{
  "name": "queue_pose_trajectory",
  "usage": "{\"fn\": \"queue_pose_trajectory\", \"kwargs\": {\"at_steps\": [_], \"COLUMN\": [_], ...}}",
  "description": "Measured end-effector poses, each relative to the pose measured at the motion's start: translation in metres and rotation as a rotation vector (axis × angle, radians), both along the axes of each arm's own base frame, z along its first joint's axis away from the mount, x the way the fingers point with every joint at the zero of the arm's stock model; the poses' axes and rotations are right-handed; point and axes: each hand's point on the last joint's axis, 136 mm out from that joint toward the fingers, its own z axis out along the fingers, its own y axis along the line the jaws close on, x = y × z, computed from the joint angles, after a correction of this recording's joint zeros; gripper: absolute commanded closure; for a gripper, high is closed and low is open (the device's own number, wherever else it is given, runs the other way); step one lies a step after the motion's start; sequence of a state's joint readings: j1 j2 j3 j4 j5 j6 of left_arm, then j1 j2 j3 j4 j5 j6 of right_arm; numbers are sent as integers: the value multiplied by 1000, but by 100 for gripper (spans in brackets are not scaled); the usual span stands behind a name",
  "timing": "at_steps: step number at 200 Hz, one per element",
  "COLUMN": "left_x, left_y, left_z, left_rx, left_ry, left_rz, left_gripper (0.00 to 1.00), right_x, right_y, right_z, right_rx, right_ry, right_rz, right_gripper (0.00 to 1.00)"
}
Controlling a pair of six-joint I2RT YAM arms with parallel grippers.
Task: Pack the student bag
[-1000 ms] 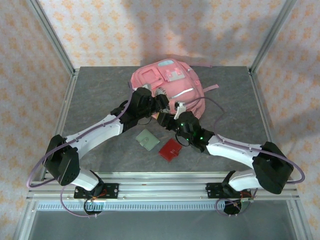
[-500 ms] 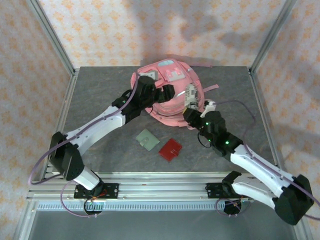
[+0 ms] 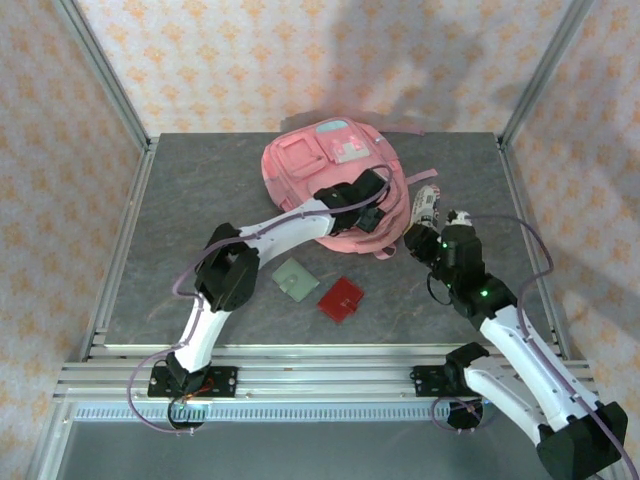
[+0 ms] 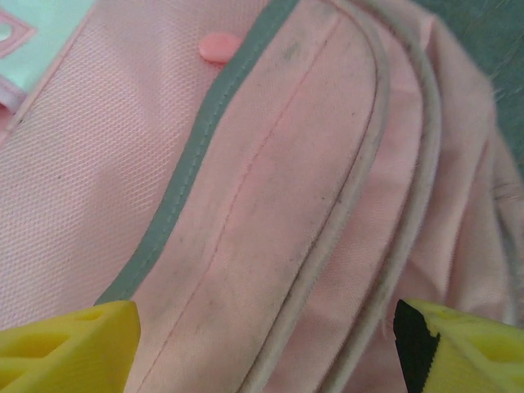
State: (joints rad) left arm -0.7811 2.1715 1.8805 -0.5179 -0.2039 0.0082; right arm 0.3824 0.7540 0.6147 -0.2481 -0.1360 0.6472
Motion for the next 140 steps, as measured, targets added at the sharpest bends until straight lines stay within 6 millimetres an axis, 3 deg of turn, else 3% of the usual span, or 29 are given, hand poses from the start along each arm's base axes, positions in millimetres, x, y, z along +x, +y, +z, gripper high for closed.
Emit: {"fn": "queue_pose_trajectory", "kwargs": {"at_steps": [48, 74, 103, 140], "left_x": [21, 23, 21, 24], "left_y": [8, 5, 3, 5], "left_z": [-11, -23, -30, -26], "left_rx": [116, 152, 178, 193], "left_ry": [-47, -53, -53, -67], "left_rz": [6, -16, -41, -42], "left_gripper": [35, 70, 100, 100], "right_x": [-6, -7, -9, -12], "right_y": [3, 5, 6, 7], "right_z": [-5, -7, -14, -29], "right_rx": [27, 42, 49, 54], "right_ry": [18, 26, 43, 77], "right_rz": [18, 25, 26, 32], "right_gripper": [70, 70, 71, 71]}}
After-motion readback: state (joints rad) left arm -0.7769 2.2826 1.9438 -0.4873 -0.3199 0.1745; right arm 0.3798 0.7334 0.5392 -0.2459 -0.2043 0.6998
